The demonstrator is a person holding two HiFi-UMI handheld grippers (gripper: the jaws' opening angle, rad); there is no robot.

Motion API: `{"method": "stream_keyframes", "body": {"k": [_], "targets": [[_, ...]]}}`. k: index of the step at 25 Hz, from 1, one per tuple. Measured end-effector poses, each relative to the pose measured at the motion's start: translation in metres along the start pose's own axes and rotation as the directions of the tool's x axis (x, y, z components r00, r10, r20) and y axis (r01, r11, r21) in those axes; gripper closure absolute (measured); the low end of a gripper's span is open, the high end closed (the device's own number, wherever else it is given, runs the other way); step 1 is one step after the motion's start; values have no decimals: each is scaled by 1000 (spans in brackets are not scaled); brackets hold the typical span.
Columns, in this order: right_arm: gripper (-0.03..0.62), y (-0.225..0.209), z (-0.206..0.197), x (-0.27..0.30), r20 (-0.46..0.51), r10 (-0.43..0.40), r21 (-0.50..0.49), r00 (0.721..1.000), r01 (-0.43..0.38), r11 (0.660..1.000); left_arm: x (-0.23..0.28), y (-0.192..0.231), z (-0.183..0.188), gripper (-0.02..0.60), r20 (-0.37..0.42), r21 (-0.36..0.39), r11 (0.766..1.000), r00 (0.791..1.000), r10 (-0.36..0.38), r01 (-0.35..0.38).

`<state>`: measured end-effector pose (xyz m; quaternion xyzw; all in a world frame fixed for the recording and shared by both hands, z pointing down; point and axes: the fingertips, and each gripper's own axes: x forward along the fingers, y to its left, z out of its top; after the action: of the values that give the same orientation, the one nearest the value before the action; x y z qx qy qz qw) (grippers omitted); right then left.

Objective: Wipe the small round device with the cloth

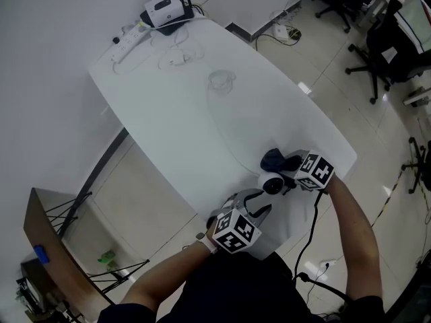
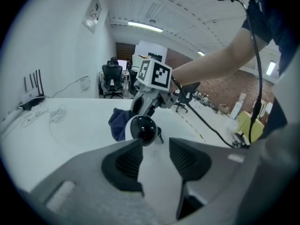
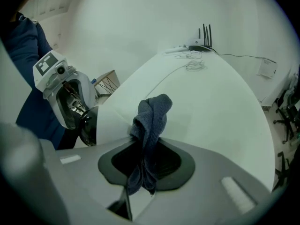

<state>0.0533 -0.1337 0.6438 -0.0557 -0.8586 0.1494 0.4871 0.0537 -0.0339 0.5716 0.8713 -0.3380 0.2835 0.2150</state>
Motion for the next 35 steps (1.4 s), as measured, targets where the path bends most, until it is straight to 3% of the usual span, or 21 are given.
{"method": "stream_keyframes", "body": {"k": [4,8,11,14,18,22,26,30,35], "targets": [[508,-6,-4,11,-21,-57,63,998,58,996,2,-1,-6,405,-10,-6,1000,1000,8,-8],[508,-9,-6,0,38,-178,163,983,170,972,-6,1,-11,404,-10,-36,999,1000,14,-15],[508,-11,-4,-27,131,-292,277,947,248,928,-16,6,-18,405,-5,-56,998,1000,24,-24],[510,-5,1,-67,239,-407,407,881,290,866,-20,12,-22,405,6,-88,996,1000,30,-29],[510,22,16,-119,369,-506,524,780,275,806,-25,15,-21,405,18,-88,995,999,46,-44],[510,57,34,-143,443,-541,549,714,261,794,-28,14,-15,405,29,-74,996,998,52,-50],[510,82,49,-131,503,-533,546,680,228,806,-29,10,-9,405,34,-68,997,998,45,-42],[510,84,50,-98,491,-531,550,691,227,804,-29,14,-13,405,27,-71,997,999,44,-42],[510,69,37,-100,492,-581,664,648,152,732,-28,21,-15,405,19,-95,994,999,48,-46]]}}
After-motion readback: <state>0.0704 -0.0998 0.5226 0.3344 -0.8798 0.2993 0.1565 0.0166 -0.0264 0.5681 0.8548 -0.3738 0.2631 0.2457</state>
